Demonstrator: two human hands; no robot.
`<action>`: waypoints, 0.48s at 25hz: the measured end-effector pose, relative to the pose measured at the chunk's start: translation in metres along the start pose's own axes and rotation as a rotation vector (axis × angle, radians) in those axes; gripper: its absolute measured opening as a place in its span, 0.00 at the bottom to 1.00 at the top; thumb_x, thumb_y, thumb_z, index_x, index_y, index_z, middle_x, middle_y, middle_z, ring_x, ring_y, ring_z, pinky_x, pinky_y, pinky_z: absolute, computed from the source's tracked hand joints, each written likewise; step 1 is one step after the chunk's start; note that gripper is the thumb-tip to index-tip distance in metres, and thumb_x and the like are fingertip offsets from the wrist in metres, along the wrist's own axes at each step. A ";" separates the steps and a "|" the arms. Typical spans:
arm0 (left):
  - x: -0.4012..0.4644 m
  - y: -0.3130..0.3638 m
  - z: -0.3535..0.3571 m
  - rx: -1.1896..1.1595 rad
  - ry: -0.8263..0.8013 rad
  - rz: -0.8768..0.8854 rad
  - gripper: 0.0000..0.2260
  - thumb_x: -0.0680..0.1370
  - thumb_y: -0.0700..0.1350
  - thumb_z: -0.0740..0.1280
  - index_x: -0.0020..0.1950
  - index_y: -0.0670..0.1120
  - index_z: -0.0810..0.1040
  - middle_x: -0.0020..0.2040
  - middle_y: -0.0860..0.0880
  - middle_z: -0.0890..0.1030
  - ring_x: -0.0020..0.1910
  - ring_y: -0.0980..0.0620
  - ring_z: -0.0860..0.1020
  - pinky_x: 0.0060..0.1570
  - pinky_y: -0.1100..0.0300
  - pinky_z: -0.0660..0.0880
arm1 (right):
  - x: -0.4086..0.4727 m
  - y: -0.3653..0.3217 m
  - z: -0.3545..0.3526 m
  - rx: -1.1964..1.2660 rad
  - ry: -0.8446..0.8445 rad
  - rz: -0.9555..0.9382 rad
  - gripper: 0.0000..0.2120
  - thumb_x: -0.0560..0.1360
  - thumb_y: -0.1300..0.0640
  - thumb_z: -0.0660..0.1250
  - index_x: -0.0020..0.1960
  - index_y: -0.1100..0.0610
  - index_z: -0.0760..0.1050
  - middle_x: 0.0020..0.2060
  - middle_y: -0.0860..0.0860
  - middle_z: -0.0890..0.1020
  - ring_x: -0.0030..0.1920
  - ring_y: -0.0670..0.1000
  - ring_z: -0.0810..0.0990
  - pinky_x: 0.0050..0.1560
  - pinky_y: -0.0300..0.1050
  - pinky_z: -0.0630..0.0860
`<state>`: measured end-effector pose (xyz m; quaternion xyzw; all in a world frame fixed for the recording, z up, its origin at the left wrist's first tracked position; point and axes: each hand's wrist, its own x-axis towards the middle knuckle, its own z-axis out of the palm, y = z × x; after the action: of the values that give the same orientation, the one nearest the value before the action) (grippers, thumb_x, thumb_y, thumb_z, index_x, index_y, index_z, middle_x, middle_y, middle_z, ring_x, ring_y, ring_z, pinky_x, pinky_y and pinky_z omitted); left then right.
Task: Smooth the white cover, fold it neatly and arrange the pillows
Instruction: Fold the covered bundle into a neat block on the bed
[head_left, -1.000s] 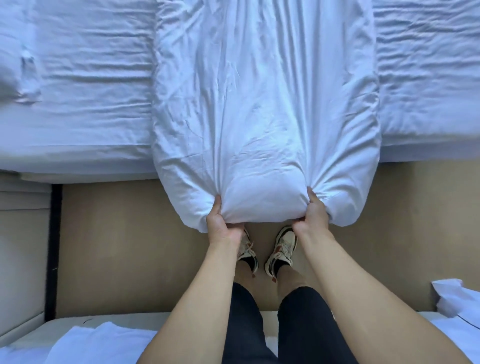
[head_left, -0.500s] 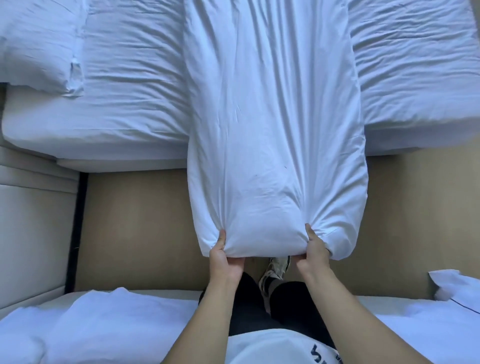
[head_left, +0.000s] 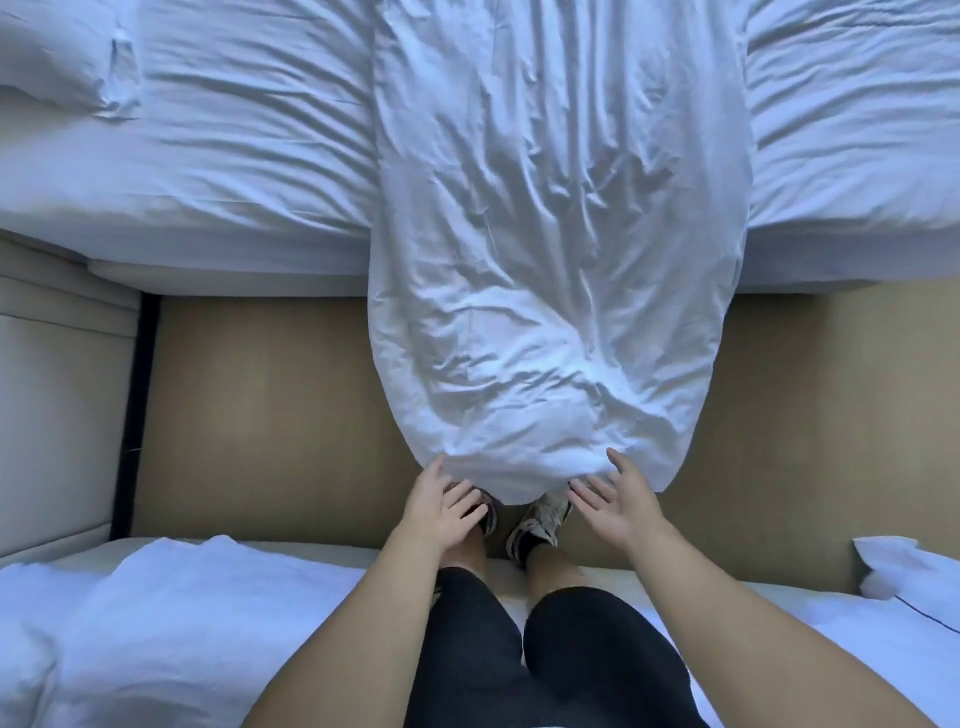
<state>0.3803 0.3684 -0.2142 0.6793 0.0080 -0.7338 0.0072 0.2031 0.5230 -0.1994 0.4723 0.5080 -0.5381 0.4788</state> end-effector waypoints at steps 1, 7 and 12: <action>0.007 0.004 -0.008 0.025 0.035 0.018 0.30 0.83 0.54 0.64 0.79 0.41 0.62 0.73 0.39 0.73 0.72 0.39 0.72 0.72 0.40 0.68 | 0.013 0.001 -0.002 -0.052 0.009 -0.025 0.29 0.83 0.53 0.66 0.79 0.58 0.61 0.72 0.60 0.71 0.69 0.63 0.75 0.68 0.60 0.74; 0.053 0.048 -0.042 0.345 0.230 0.192 0.16 0.82 0.50 0.67 0.66 0.43 0.75 0.66 0.41 0.79 0.60 0.44 0.78 0.62 0.45 0.75 | 0.056 -0.005 0.049 -0.727 0.038 -0.275 0.20 0.82 0.53 0.66 0.73 0.53 0.71 0.71 0.53 0.75 0.66 0.56 0.77 0.69 0.55 0.73; 0.093 0.129 -0.027 0.703 0.379 0.496 0.23 0.76 0.44 0.75 0.68 0.43 0.74 0.66 0.43 0.78 0.61 0.43 0.78 0.62 0.49 0.74 | 0.085 -0.011 0.116 -1.517 -0.141 -0.653 0.29 0.81 0.48 0.65 0.80 0.49 0.62 0.80 0.50 0.63 0.79 0.51 0.60 0.79 0.50 0.58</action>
<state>0.4024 0.2404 -0.3093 0.7439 -0.4025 -0.5312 -0.0498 0.1819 0.4042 -0.2790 -0.1851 0.8134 -0.1897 0.5178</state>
